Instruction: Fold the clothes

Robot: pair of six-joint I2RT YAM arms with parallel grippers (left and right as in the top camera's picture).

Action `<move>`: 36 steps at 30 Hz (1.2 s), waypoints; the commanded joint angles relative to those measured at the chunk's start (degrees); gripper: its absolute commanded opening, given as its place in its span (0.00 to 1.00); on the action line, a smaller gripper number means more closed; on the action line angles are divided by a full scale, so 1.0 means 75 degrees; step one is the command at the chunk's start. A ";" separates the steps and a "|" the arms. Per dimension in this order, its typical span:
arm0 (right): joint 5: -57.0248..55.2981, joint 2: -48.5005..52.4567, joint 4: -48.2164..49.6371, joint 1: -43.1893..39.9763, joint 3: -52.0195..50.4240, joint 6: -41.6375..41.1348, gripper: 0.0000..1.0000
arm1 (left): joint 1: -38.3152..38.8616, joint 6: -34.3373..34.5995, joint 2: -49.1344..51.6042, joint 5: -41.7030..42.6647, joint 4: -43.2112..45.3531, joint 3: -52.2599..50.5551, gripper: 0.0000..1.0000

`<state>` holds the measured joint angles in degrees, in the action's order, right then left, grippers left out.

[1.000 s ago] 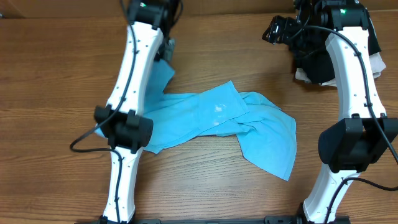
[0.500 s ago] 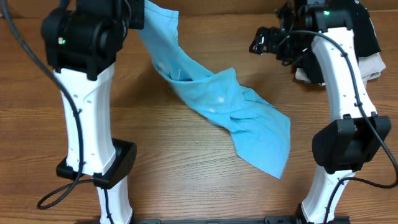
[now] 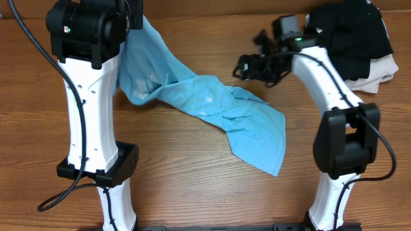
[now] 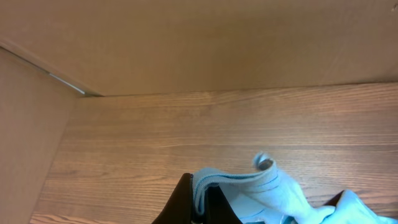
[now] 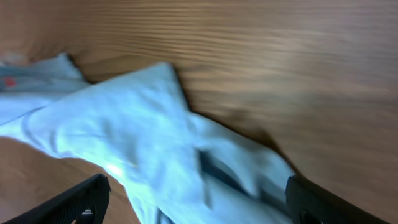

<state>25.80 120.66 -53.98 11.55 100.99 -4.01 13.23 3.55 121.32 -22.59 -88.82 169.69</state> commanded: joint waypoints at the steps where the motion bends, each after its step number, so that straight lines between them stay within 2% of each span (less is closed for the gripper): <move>1: -0.0035 -0.0012 0.0227 0.0516 -0.0073 0.0338 0.91 | -0.0029 0.0157 0.0038 -0.0143 0.0117 -0.0128 0.04; 7: -0.0638 -0.0009 0.0230 0.1070 -0.0096 0.0344 0.89 | -0.0029 0.0157 0.0038 -0.0122 0.0163 -0.0221 0.04; 14: -0.0629 -0.0009 0.1530 0.1559 -0.0405 0.0265 0.90 | -0.0029 0.0157 0.0038 -0.0003 0.0163 -0.0224 0.04; 24: -0.0670 -0.0009 0.2938 0.2314 -0.0408 -0.1623 0.90 | -0.0026 0.0163 0.0038 0.0224 0.0137 -0.0224 0.04; 28: -0.1757 0.0149 0.3089 0.2769 -0.0408 -0.2471 0.87 | -0.0029 0.0163 0.0038 0.0224 0.0131 -0.0224 0.04; 34: -0.2655 0.0583 0.3398 0.3264 -0.0408 -0.2704 0.68 | -0.0026 0.0163 0.0038 0.0224 0.0119 -0.0224 0.04; 36: -0.2710 0.0583 0.3325 0.3287 -0.0408 -0.2704 0.56 | -0.0035 0.0160 0.0038 0.0221 0.0117 -0.0224 0.04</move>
<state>9.72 123.85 -28.88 36.32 98.13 -22.09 13.23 3.55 121.32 -21.26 -88.18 168.03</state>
